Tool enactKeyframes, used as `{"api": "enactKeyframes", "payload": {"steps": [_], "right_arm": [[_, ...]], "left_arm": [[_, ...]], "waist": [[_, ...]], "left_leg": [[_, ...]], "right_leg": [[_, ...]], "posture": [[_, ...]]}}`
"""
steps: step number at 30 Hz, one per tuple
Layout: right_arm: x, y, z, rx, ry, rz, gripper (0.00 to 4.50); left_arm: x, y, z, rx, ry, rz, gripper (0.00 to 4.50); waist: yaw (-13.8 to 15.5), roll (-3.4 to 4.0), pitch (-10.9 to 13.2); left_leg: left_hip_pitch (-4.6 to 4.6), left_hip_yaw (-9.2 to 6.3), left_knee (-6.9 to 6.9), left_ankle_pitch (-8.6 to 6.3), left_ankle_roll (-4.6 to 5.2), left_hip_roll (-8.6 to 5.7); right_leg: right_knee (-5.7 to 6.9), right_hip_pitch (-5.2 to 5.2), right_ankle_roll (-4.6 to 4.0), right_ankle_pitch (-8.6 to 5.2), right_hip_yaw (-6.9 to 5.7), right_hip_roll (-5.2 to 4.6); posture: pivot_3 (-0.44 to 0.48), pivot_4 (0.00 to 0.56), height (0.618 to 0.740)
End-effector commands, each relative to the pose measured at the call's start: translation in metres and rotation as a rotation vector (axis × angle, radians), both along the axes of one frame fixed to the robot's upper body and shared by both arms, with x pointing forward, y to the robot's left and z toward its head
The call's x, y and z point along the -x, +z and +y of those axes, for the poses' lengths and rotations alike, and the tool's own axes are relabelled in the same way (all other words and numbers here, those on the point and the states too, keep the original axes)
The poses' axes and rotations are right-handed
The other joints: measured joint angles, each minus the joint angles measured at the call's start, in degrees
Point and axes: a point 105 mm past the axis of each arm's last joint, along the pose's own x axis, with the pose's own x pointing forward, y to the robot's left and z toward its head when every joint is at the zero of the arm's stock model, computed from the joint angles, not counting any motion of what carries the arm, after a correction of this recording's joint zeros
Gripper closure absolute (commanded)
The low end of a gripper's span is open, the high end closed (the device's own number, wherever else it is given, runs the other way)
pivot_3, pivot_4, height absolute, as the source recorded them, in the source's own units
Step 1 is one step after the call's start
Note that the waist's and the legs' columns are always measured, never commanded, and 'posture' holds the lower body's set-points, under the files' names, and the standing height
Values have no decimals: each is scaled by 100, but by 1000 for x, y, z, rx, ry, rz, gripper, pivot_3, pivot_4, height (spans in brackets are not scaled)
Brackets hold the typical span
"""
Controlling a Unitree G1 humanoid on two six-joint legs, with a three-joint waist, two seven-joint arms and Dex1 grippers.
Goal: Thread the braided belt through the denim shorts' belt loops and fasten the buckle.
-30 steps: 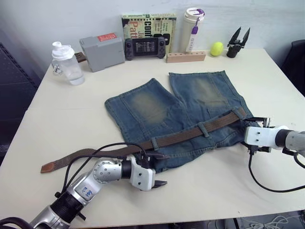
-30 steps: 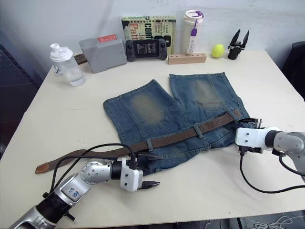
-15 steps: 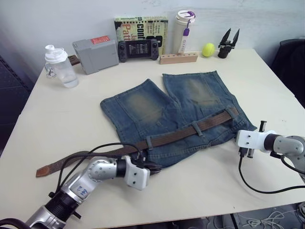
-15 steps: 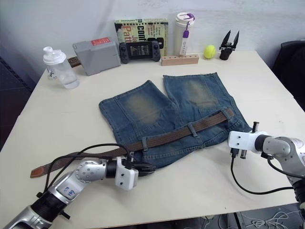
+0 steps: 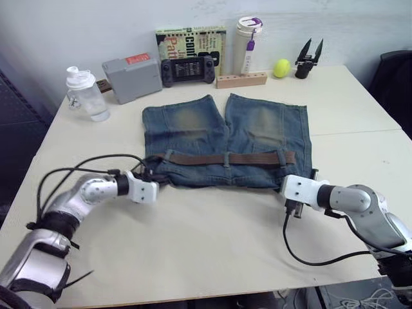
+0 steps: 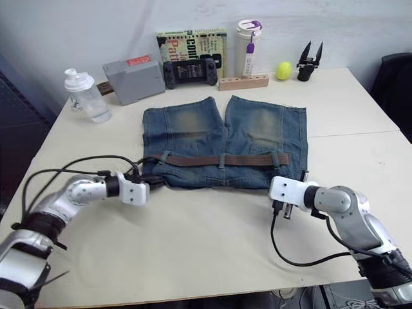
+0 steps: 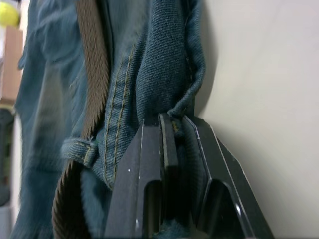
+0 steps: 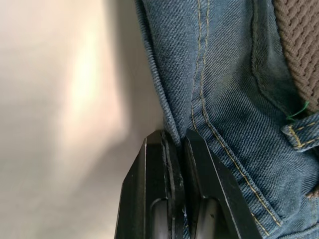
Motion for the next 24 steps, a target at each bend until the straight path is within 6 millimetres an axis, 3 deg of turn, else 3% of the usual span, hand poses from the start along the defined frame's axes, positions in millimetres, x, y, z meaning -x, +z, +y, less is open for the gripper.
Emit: {"api": "enactKeyframes", "payload": {"steps": [1,7,15,18,19,24], "right_arm": [[-2,-9,-7,51,-34,7,4468],[-13,-15,-10,74,-36,-47,4468],[-18,-12,-9,51,-43,-82,4468],[-19,-10,-8,20,-62,-86,4500],[-19,-9,-8,16,-66,-92,4500],[-12,8,-15,-59,-88,-39,2424]], "left_arm": [[18,-39,51,-131,131,186,4000],[48,-51,24,-33,-17,273,4000],[61,-58,14,24,31,315,4000],[59,-53,14,90,81,310,3110],[59,-52,14,102,90,310,2621],[63,-29,19,126,109,325,770]], "waist": [[-48,-21,5],[-165,-37,6],[-170,-36,5],[-163,-37,5],[-159,-38,5],[-129,-36,6]], "left_leg": [[-1,2,0,0,0,0],[4,5,-4,-2,1,4],[4,8,-6,-7,9,1],[4,8,-8,-8,9,2],[4,7,-8,-8,8,2],[1,3,-8,-10,8,2]], "right_leg": [[-1,0,0,0,0,0],[-5,1,1,0,-1,-1],[-33,10,16,8,4,-2],[-34,10,16,8,4,-2],[-34,12,16,8,3,-2],[-39,10,17,9,3,-4]], "posture": [[0,150,731],[0,150,731],[0,150,731],[0,150,731],[0,150,731],[0,150,731]]}}
